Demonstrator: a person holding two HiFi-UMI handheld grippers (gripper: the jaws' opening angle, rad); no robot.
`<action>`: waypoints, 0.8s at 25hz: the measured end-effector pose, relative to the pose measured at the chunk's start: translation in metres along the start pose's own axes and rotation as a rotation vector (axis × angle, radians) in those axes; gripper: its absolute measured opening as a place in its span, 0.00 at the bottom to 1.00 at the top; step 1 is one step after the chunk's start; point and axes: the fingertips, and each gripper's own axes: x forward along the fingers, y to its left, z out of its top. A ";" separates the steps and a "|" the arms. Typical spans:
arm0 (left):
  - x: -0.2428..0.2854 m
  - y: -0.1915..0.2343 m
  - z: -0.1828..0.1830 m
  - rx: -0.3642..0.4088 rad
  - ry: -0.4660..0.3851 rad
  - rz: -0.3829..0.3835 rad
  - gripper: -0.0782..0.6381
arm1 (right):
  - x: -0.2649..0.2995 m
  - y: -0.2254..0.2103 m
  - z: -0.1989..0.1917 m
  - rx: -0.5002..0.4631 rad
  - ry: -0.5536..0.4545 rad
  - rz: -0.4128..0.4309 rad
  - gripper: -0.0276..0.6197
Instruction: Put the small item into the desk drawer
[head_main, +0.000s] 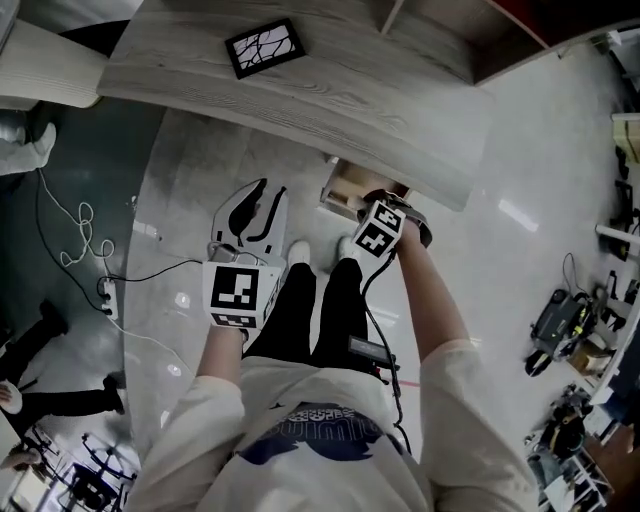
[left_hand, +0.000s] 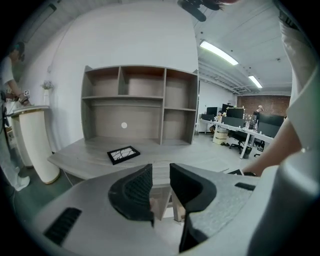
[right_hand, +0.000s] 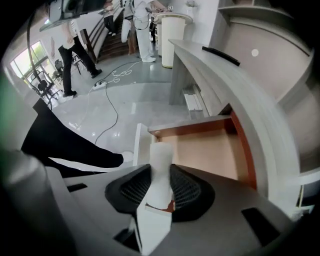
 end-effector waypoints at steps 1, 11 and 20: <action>0.006 0.003 -0.010 -0.012 0.017 -0.008 0.25 | 0.008 -0.002 0.000 0.010 0.005 0.004 0.23; 0.043 0.029 -0.071 -0.066 0.119 -0.022 0.25 | 0.064 -0.013 0.001 -0.022 0.051 0.026 0.23; 0.048 0.046 -0.083 -0.078 0.135 0.000 0.25 | 0.088 -0.018 -0.007 -0.028 0.107 0.026 0.23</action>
